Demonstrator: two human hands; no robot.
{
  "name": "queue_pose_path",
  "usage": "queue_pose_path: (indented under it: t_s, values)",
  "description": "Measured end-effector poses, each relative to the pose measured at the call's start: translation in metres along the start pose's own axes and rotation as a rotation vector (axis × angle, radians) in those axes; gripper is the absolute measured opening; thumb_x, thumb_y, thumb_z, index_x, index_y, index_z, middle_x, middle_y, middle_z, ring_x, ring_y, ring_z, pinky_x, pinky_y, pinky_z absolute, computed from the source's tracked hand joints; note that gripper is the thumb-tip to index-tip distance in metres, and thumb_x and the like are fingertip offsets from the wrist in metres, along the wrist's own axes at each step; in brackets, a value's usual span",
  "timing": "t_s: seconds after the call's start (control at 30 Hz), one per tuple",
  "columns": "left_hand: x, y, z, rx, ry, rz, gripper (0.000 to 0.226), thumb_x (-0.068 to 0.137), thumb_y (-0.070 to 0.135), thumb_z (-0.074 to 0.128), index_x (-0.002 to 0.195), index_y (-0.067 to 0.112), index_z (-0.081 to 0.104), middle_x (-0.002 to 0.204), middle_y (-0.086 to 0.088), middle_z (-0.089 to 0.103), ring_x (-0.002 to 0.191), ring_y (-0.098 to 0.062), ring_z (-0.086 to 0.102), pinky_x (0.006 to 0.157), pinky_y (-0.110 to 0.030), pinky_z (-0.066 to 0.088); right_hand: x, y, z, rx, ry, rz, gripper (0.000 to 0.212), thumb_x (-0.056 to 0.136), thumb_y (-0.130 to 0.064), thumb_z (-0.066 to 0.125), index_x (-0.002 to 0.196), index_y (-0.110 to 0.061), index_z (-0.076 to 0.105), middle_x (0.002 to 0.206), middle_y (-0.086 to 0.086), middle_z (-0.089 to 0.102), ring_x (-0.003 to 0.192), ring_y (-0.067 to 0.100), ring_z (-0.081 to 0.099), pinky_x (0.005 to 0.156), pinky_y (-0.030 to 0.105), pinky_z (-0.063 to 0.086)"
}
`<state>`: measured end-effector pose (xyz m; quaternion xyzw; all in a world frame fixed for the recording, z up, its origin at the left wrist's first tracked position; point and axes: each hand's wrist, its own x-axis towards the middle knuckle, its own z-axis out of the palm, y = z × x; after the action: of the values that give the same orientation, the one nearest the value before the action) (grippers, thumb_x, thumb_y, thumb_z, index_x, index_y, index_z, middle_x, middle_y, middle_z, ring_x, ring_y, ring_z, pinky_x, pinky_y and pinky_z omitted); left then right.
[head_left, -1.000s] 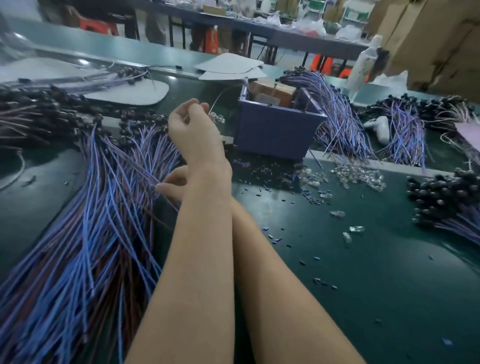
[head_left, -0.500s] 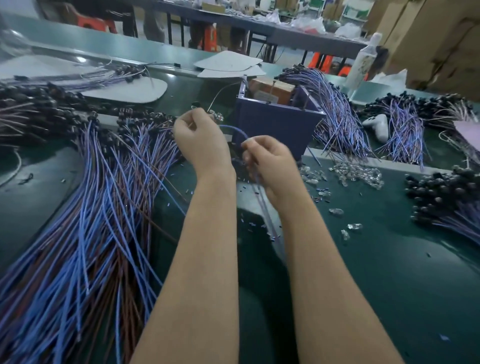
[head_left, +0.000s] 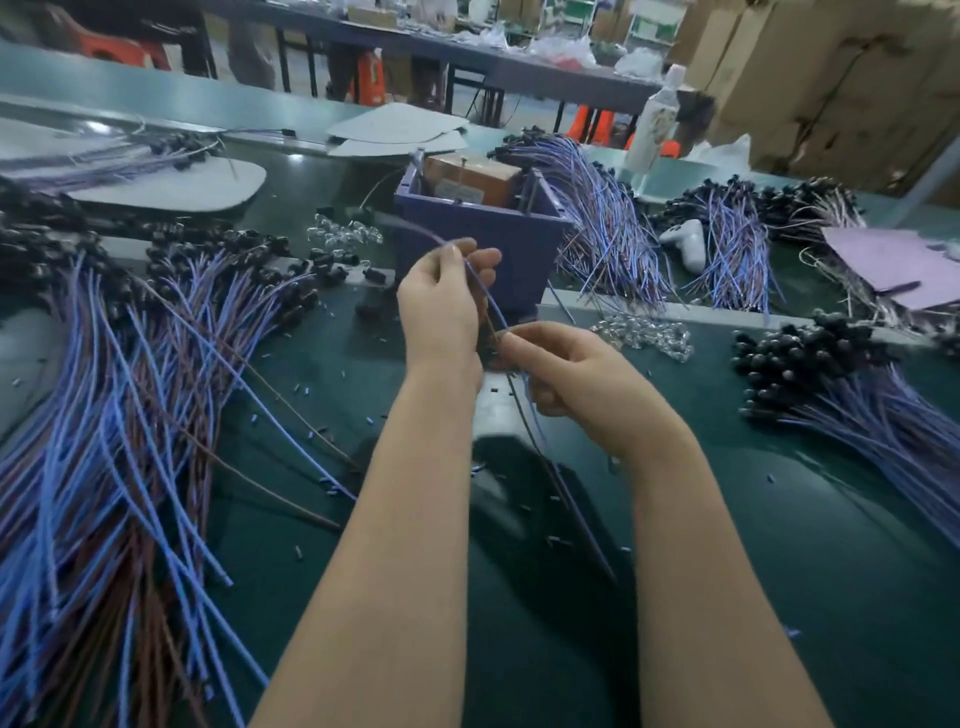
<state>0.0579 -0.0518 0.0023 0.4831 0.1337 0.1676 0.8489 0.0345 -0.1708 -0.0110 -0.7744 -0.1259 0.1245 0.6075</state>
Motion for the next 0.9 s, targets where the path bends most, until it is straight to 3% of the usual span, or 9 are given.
queue_pose_path:
  t_s: [0.07,0.1,0.2,0.3,0.37,0.43,0.57,0.77,0.9]
  values:
    - [-0.004,0.003,0.006,0.096,-0.103,0.197,0.025,0.101,0.016,0.041,0.086,0.02,0.06,0.074,0.005,0.067,0.063,0.001,0.06,0.061,-0.014,0.045,-0.004,0.001,-0.001,0.184,-0.15,-0.028,0.016,0.097,-0.015,0.049,0.097,-0.012,0.064,0.068,-0.003,0.063,0.045,0.005,0.032,0.044,0.014,0.025]
    - [-0.005,0.006,0.008,0.132,-0.177,0.259,0.022,0.1,0.016,0.044,0.087,0.02,0.061,0.076,0.006,0.068,0.064,0.002,0.061,0.06,-0.012,0.045,-0.004,0.0,-0.002,0.224,-0.146,-0.067,0.017,0.097,-0.011,0.047,0.095,-0.01,0.064,0.064,-0.002,0.061,0.043,0.005,0.033,0.043,0.013,0.026]
    - [-0.007,0.01,0.013,0.354,-0.377,0.307,0.018,0.099,0.024,0.048,0.094,0.022,0.065,0.087,0.01,0.069,0.079,0.0,0.063,0.065,-0.01,0.046,-0.001,-0.002,-0.007,0.401,0.171,-0.224,0.016,0.097,-0.008,0.046,0.09,-0.009,0.061,0.061,-0.004,0.063,0.043,0.003,0.041,0.042,0.011,0.034]
    - [-0.01,-0.003,0.009,0.549,-0.543,0.119,0.022,0.099,0.031,0.046,0.099,0.02,0.064,0.095,0.006,0.069,0.085,-0.007,0.065,0.076,-0.021,0.053,0.002,-0.001,-0.019,0.829,0.556,-0.325,0.015,0.098,-0.01,0.046,0.091,-0.011,0.06,0.066,-0.001,0.068,0.044,0.003,0.045,0.045,0.011,0.039]
    - [-0.014,-0.014,0.002,0.536,-0.671,-0.113,0.023,0.099,0.031,0.047,0.097,0.017,0.065,0.091,0.001,0.072,0.074,-0.006,0.067,0.068,-0.019,0.054,0.004,0.004,-0.024,0.939,0.739,-0.312,0.015,0.099,-0.014,0.046,0.091,-0.015,0.059,0.068,-0.001,0.068,0.045,0.002,0.047,0.046,0.011,0.042]
    - [-0.014,-0.024,-0.005,0.622,-0.724,-0.175,0.02,0.098,0.029,0.051,0.095,0.016,0.066,0.077,0.006,0.071,0.058,-0.001,0.06,0.056,-0.014,0.048,0.005,0.01,-0.027,0.991,0.834,-0.286,0.016,0.1,-0.016,0.045,0.09,-0.018,0.057,0.069,-0.003,0.067,0.045,0.002,0.048,0.046,0.011,0.043]
    - [-0.006,-0.037,-0.013,0.683,-0.573,-0.068,0.015,0.094,0.018,0.058,0.083,0.018,0.068,0.063,0.008,0.063,0.052,-0.005,0.04,0.048,-0.015,0.033,0.007,0.02,-0.029,1.068,0.906,-0.25,0.018,0.101,-0.017,0.044,0.088,-0.02,0.056,0.065,-0.006,0.068,0.046,0.0,0.052,0.049,0.011,0.045]
    - [-0.004,-0.039,-0.012,0.339,-0.404,-0.141,0.011,0.092,0.017,0.058,0.085,0.019,0.066,0.065,0.008,0.067,0.05,-0.001,0.051,0.05,-0.013,0.044,0.017,0.029,-0.025,0.906,0.979,-0.175,0.02,0.1,-0.019,0.045,0.085,-0.02,0.058,0.073,0.001,0.059,0.047,0.001,0.054,0.051,0.012,0.048]
    - [0.002,-0.044,-0.016,0.38,-0.311,-0.059,0.019,0.096,0.018,0.054,0.081,0.014,0.065,0.062,0.004,0.055,0.052,-0.005,0.044,0.05,-0.017,0.039,0.019,0.033,-0.023,0.928,0.963,-0.137,0.02,0.099,-0.016,0.047,0.082,-0.017,0.057,0.059,-0.003,0.059,0.046,0.002,0.056,0.05,0.014,0.049]
